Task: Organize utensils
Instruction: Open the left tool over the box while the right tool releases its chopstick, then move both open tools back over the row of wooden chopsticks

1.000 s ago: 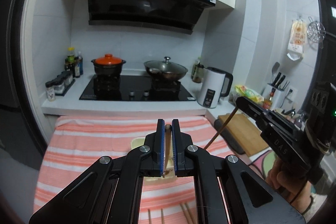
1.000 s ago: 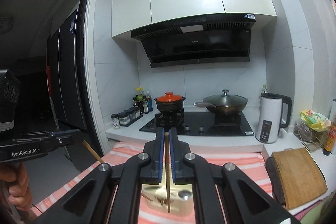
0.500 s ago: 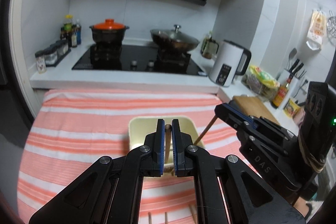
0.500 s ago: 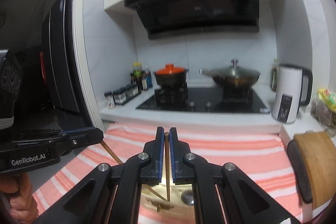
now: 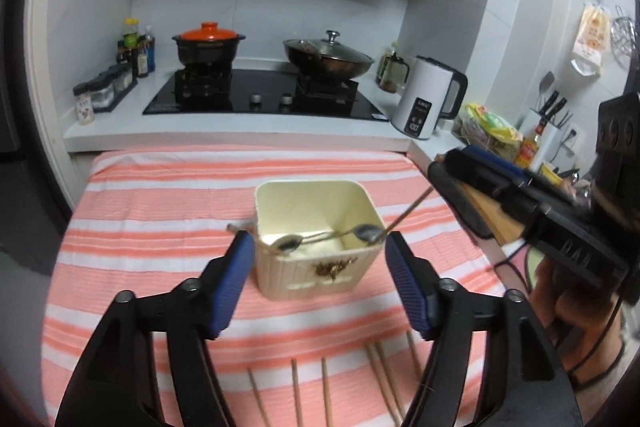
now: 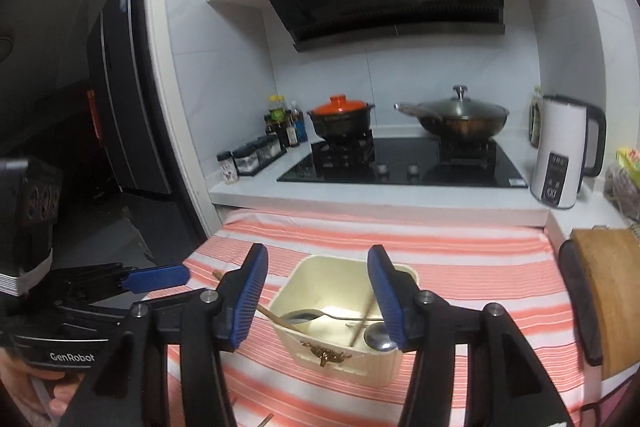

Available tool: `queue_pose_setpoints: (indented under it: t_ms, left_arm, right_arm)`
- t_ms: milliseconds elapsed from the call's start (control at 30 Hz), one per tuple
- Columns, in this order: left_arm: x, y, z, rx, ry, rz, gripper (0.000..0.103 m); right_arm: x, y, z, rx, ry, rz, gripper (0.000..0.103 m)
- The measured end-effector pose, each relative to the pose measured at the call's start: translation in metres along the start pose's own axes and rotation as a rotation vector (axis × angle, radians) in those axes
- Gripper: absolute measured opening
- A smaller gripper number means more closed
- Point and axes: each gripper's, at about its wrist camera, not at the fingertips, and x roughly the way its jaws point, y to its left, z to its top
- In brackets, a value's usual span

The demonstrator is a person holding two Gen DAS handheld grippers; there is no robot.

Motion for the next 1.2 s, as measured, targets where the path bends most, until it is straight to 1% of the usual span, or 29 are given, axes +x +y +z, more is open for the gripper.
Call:
queue_pose_setpoints:
  t_ms: [33,67,133,233,367,433,567,633,800,867,933,1000,1100,1200]
  left_arm:
    - [-0.011,-0.001,-0.006,0.008,0.000,0.007,0.076]
    - [-0.023,-0.002,-0.015,0.018,0.001,0.011,0.080]
    - [-0.040,-0.004,-0.033,0.027,0.010,0.018,0.084]
    - [-0.060,-0.010,-0.069,0.033,0.040,0.005,0.084]
    - [-0.074,-0.018,-0.132,0.007,0.084,-0.021,0.084]
    - [-0.077,-0.021,-0.161,-0.014,0.107,-0.013,0.084]
    - [-0.077,-0.020,-0.209,-0.106,0.161,-0.043,0.084]
    - [-0.078,-0.018,-0.225,-0.125,0.176,-0.031,0.084]
    - [-0.088,-0.006,-0.258,-0.157,0.171,0.024,0.084]
    - [-0.092,0.000,-0.270,-0.161,0.171,0.056,0.084]
    - [-0.098,0.008,-0.284,-0.157,0.174,0.100,0.084]
    - [-0.099,0.012,-0.295,-0.159,0.184,0.126,0.084]
    - [-0.096,0.012,-0.306,-0.157,0.201,0.130,0.084]
    - [-0.091,0.008,-0.312,-0.143,0.214,0.131,0.084]
  right_arm:
    - [-0.012,0.003,0.000,-0.014,-0.010,-0.009,0.055]
    - [-0.025,0.006,0.000,-0.031,-0.019,-0.020,0.057]
    - [-0.054,0.013,-0.007,-0.067,-0.036,-0.030,0.058]
    - [-0.090,0.025,-0.024,-0.119,-0.043,-0.049,0.058]
    - [-0.129,0.037,-0.063,-0.148,-0.031,-0.076,0.059]
    - [-0.142,0.041,-0.084,-0.152,-0.014,-0.092,0.058]
    - [-0.159,0.047,-0.129,-0.141,0.038,-0.121,0.059]
    - [-0.164,0.050,-0.151,-0.137,0.063,-0.137,0.059]
    - [-0.175,0.051,-0.208,-0.135,0.111,-0.195,0.059]
    - [-0.179,0.051,-0.229,-0.136,0.132,-0.223,0.059]
    - [-0.185,0.050,-0.250,-0.127,0.154,-0.233,0.059]
    - [-0.189,0.048,-0.269,-0.125,0.179,-0.251,0.059]
    - [-0.192,0.043,-0.289,-0.100,0.217,-0.257,0.059]
    - [-0.194,0.040,-0.302,-0.053,0.240,-0.244,0.059]
